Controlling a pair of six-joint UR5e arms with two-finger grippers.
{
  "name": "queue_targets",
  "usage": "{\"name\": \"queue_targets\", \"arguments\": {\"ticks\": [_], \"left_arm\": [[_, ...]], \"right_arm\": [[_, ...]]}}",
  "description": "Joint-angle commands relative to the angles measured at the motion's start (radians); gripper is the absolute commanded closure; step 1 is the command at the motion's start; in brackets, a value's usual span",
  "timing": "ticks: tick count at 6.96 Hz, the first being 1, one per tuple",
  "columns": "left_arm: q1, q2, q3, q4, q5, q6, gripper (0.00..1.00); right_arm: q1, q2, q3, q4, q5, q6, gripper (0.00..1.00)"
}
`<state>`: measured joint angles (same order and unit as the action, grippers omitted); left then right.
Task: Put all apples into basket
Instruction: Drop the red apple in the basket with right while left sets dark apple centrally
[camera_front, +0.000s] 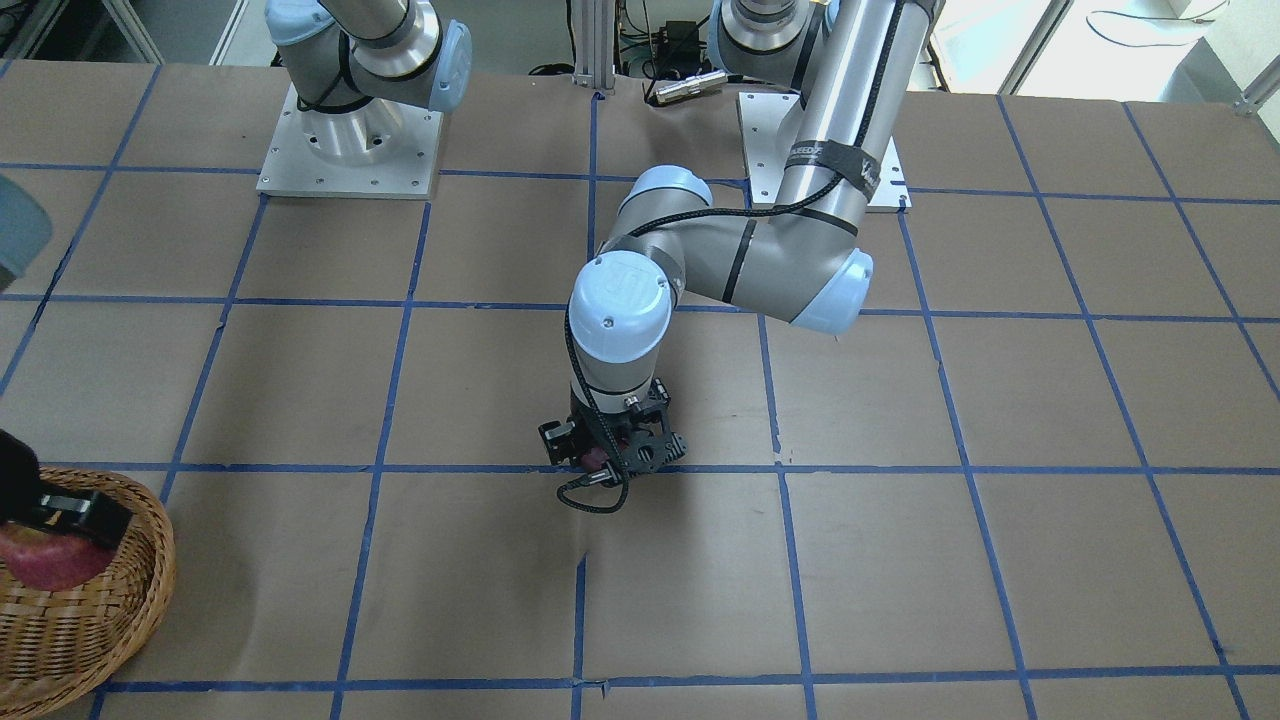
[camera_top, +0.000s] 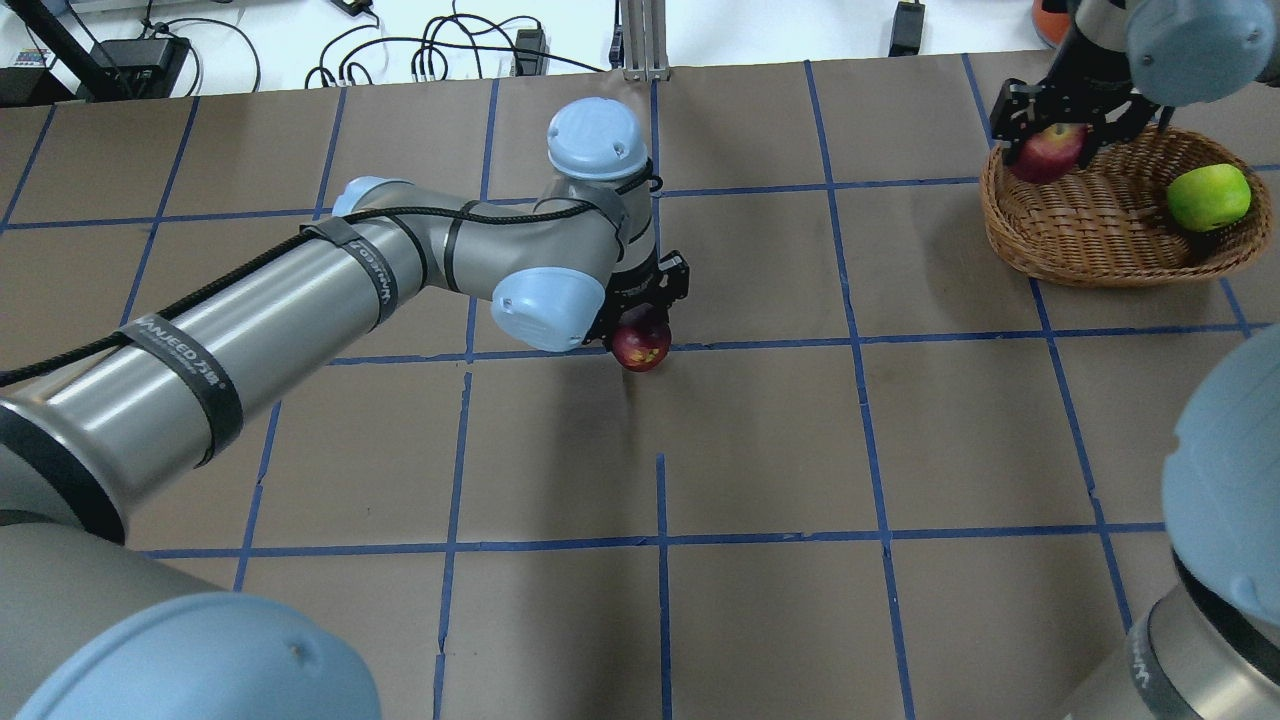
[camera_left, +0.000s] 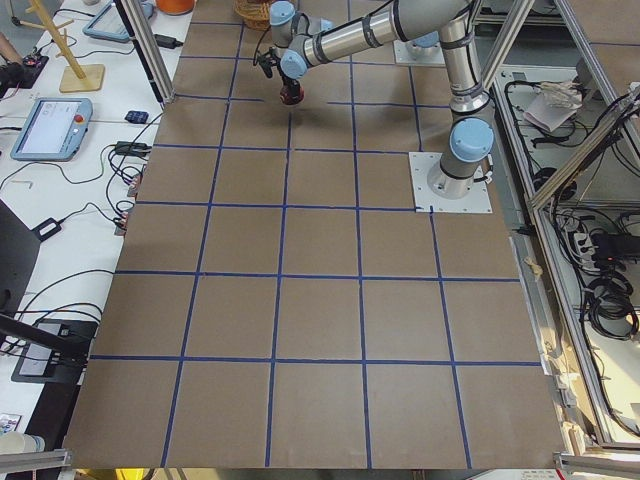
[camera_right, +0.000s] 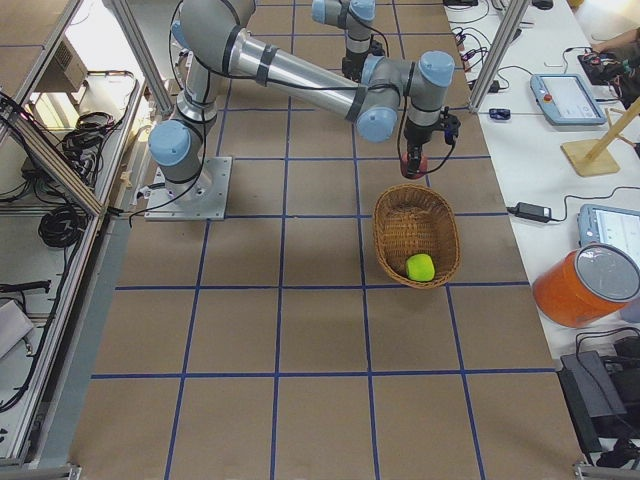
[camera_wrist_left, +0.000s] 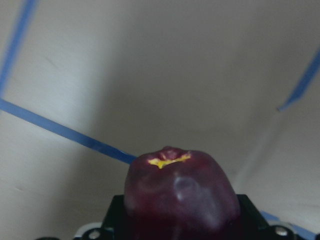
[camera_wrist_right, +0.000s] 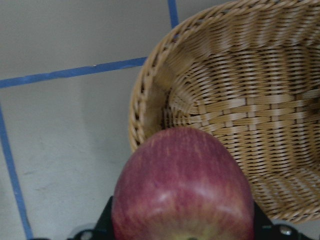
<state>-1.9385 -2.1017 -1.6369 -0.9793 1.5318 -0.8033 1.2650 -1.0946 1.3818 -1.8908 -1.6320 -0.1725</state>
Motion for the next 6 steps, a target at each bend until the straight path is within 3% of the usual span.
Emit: {"name": "queue_targets", "arguments": {"ticks": [1,3,6], "left_arm": [[-0.024,-0.015,-0.008,0.051,-0.002,-0.004,0.00],[-0.011,0.072,-0.003,0.030,-0.001,0.003,0.00],[0.061,0.314,-0.006,-0.329,0.013,0.245,0.00]], "right_arm": [[-0.131,0.109,-0.001,-0.127,0.000,-0.168,1.00],[-0.144,0.162,-0.004,-0.137,0.007,-0.177,1.00],[-0.159,0.170,0.003,-0.134,-0.008,-0.183,1.00]]}}
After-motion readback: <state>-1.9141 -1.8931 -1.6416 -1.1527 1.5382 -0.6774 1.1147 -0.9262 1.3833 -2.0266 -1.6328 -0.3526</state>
